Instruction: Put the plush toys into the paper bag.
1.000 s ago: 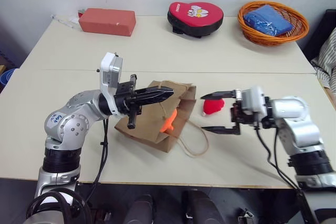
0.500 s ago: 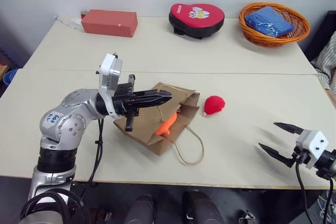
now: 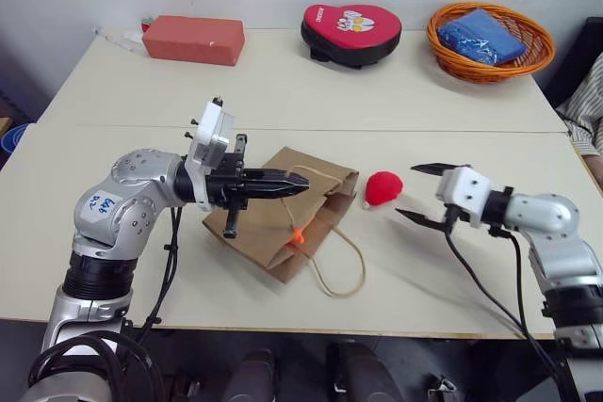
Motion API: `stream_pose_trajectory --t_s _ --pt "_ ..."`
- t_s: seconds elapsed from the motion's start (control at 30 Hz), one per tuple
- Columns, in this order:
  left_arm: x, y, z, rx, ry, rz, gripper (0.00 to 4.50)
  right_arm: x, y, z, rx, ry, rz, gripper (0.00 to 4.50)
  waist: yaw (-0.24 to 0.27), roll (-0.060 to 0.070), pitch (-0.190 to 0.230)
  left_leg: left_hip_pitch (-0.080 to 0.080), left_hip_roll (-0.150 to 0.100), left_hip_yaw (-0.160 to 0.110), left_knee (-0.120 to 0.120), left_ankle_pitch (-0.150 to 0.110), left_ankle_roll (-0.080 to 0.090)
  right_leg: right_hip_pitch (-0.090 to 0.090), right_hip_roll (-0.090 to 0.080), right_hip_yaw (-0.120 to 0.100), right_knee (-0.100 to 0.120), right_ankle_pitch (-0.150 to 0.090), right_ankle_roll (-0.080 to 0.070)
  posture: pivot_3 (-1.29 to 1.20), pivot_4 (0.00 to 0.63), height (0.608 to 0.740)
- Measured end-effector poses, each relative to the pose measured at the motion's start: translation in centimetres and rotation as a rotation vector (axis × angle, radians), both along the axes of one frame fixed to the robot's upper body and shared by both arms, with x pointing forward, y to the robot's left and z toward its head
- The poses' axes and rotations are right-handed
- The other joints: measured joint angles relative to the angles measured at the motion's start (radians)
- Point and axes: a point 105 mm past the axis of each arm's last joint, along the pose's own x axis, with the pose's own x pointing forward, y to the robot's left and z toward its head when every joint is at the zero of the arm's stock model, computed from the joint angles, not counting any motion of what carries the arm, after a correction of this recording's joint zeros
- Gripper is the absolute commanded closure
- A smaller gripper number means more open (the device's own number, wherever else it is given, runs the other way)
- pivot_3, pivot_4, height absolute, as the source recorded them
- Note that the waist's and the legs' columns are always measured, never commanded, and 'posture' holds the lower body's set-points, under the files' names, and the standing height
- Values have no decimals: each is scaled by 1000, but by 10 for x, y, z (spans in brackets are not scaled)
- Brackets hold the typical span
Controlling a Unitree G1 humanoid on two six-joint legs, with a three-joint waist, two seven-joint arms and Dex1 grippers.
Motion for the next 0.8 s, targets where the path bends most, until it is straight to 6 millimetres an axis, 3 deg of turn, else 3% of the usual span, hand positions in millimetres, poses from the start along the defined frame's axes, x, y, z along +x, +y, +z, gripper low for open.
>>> stream_pose_trajectory --t_s 0.17,0.33,0.43,0.6,0.7,0.8 --pt "0 -2 2 -7 -6 -4 4500 18 18 -9 -42 22 38 1635 3 0 0 -1 0 0 0 0 0 -1 0 0 0 0 0 0 150 740" --pt "1 -2 2 -8 -6 0 4500 22 18 -11 -56 62 55 3415 2 0 0 -1 0 0 0 0 0 -1 0 0 1 0 0 0 150 740" --pt "1 -1 3 -10 -6 1 4500 21 19 -11 -52 89 69 4222 2 0 0 -1 0 0 0 0 0 -2 0 0 1 0 0 0 150 740" --pt "7 -1 12 -40 -16 12 4500 2 4 -2 23 136 104 4383 11 0 0 -3 0 -1 1 0 0 -2 -1 -1 1 0 0 0 150 740" --pt "8 1 15 -58 -14 17 4500 -39 -14 10 52 178 211 4383 18 0 0 -5 0 -3 1 0 1 -1 0 -3 1 0 0 0 150 740" --pt "7 0 15 -63 -7 6 4500 -66 3 12 100 217 317 4383 5 0 0 -4 0 -2 1 0 1 -1 0 -2 1 0 0 0 150 740"
